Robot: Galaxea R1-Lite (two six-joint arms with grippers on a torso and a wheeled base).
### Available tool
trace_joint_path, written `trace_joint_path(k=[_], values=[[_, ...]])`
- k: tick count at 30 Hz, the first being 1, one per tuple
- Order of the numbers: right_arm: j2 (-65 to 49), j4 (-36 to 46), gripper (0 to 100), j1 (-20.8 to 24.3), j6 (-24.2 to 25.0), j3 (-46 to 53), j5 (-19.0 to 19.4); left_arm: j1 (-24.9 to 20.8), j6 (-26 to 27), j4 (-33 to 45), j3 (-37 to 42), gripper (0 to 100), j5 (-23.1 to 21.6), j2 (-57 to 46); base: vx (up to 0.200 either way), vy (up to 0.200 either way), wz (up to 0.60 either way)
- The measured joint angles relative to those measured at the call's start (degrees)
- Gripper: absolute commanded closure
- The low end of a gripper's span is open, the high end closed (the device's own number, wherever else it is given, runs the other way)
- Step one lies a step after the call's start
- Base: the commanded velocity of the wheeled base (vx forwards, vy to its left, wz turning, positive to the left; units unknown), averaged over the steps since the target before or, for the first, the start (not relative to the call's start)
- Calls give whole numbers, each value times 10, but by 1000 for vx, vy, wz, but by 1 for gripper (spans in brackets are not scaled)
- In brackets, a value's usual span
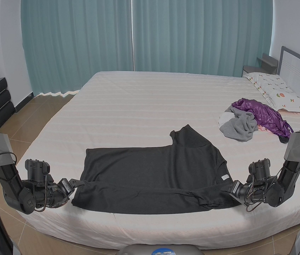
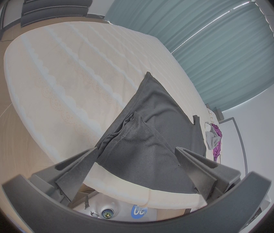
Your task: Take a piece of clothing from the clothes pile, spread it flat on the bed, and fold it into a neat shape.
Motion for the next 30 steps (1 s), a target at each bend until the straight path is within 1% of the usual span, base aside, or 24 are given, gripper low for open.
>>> trace_joint_path(k=[3,21,22,30], values=[[3,1,100,-1,-12,7,-3,0,0,0,0,0,0,0,0,0,0],[-11,1,100,-13,-30,34,-9,0,-2,0,0,0,0,-1,0,0,0],[-12,1,0,-14,-31,35,-8,0,-2,0,0,0,0,-1,0,0,0],[-26,0,0,-20,-36,42,-5,0,-3,0,-1,0,1,-3,0,0,0]])
